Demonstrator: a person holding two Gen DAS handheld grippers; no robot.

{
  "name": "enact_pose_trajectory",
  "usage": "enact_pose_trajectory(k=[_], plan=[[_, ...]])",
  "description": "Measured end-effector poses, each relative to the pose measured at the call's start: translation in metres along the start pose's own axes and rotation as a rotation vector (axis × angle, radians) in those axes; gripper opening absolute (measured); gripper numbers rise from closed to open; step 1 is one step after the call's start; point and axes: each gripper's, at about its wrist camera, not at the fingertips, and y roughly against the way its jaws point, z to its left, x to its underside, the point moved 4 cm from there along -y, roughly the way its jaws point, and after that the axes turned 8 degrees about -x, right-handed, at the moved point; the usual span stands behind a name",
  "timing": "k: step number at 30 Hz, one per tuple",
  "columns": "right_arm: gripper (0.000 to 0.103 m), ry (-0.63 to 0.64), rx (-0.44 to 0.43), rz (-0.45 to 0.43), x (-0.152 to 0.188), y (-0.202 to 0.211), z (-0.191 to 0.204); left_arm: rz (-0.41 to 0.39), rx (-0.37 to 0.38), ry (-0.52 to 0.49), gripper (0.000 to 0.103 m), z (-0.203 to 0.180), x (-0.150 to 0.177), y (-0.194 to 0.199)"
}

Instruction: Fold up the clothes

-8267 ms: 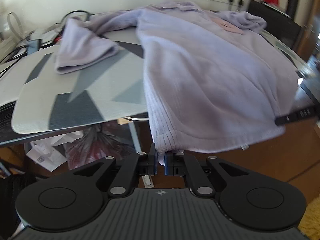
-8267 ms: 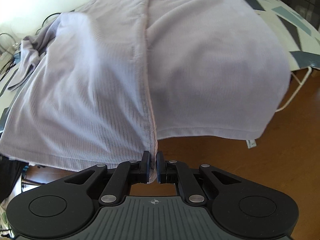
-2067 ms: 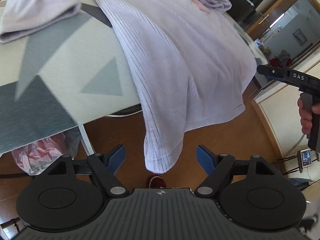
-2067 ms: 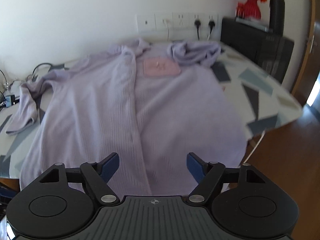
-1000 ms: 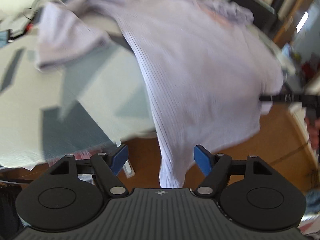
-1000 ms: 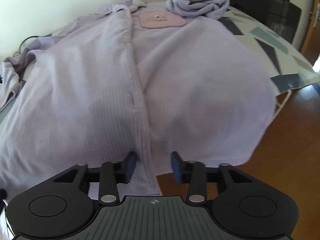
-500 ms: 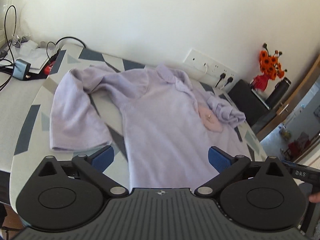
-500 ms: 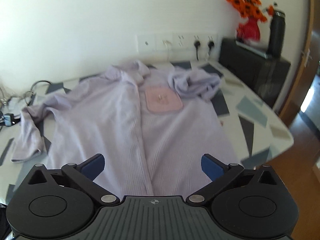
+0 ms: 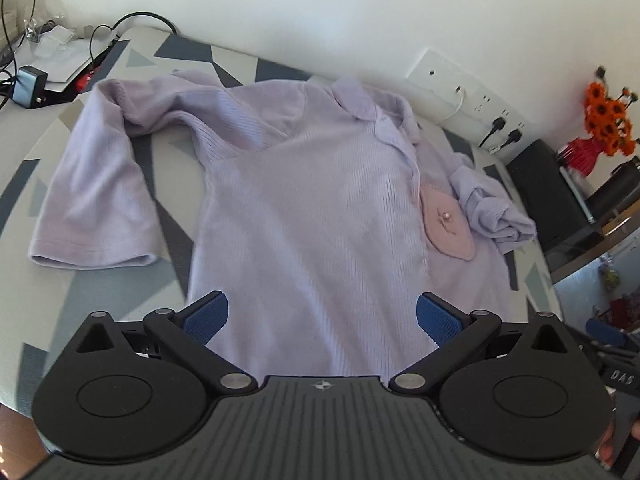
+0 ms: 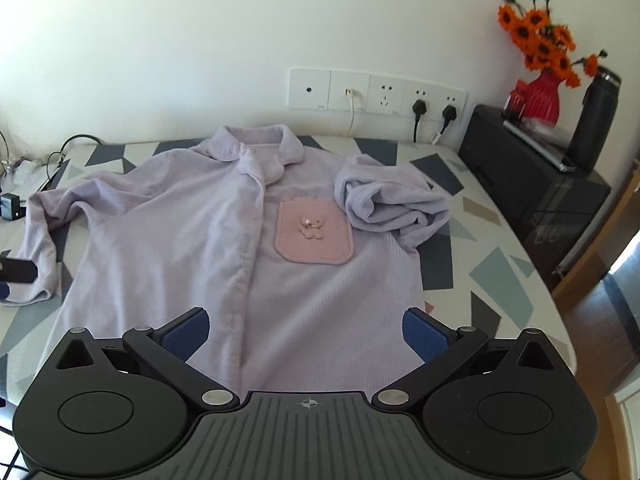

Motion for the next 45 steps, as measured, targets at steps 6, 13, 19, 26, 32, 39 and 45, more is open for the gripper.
enact_pose_trajectory(k=[6, 13, 19, 26, 32, 39, 45], plan=[[0.102, 0.011, -0.074, 0.005, -0.027, -0.041, -0.085, 0.051, -0.133, 0.114, 0.102, -0.065, 0.001, -0.039], [0.102, 0.027, -0.210, 0.006, -0.054, -0.058, -0.176, 0.027, -0.294, 0.153, 0.102, -0.127, -0.002, -0.062], [0.102, -0.044, -0.231, 0.031, -0.044, -0.084, -0.232, -0.002, -0.398, 0.077, 0.102, -0.146, -0.010, -0.066], [0.102, -0.082, -0.226, 0.000, -0.045, -0.107, -0.257, 0.036, -0.461, -0.020, 0.102, -0.139, -0.015, -0.098], [0.101, -0.002, -0.207, -0.066, -0.068, -0.111, -0.239, 0.068, -0.442, -0.109, 0.102, -0.131, -0.014, -0.133], [0.079, 0.030, -0.318, 0.001, -0.086, -0.140, -0.188, 0.072, -0.371, -0.195, 0.103, -0.125, -0.012, -0.170], [0.074, -0.003, -0.309, 0.040, -0.093, -0.196, -0.143, 0.054, -0.299, -0.187, 0.103, -0.117, -0.010, -0.173]])
